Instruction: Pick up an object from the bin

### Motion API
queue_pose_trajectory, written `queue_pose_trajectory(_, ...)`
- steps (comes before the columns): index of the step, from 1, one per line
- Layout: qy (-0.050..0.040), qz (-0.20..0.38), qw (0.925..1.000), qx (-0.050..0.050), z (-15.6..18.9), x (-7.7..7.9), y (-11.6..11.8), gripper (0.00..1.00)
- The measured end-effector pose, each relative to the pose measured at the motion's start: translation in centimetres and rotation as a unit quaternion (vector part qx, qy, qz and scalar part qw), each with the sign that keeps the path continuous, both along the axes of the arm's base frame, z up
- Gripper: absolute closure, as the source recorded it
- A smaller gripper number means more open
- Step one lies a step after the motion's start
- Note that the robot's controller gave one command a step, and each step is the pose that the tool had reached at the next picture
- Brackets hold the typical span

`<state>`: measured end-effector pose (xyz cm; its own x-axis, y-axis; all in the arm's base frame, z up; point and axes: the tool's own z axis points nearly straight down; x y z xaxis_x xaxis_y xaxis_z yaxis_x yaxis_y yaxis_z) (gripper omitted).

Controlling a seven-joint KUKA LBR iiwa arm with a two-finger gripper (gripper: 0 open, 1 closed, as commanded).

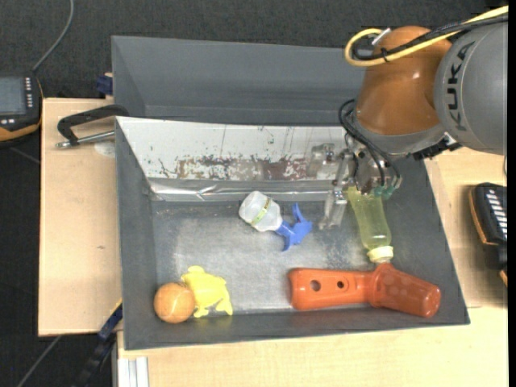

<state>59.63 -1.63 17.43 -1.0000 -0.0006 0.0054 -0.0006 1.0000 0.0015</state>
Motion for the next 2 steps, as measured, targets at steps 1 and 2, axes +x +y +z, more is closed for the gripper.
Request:
queue_pose_trajectory(1, -0.0041, 0.0, 1.0, 0.0, 0.5, 0.1, 0.0, 0.0)
queue_pose_trajectory(2, -0.0053, 0.016, 0.9999, 0.0, -4.9, -0.8, 1.2, 0.0)
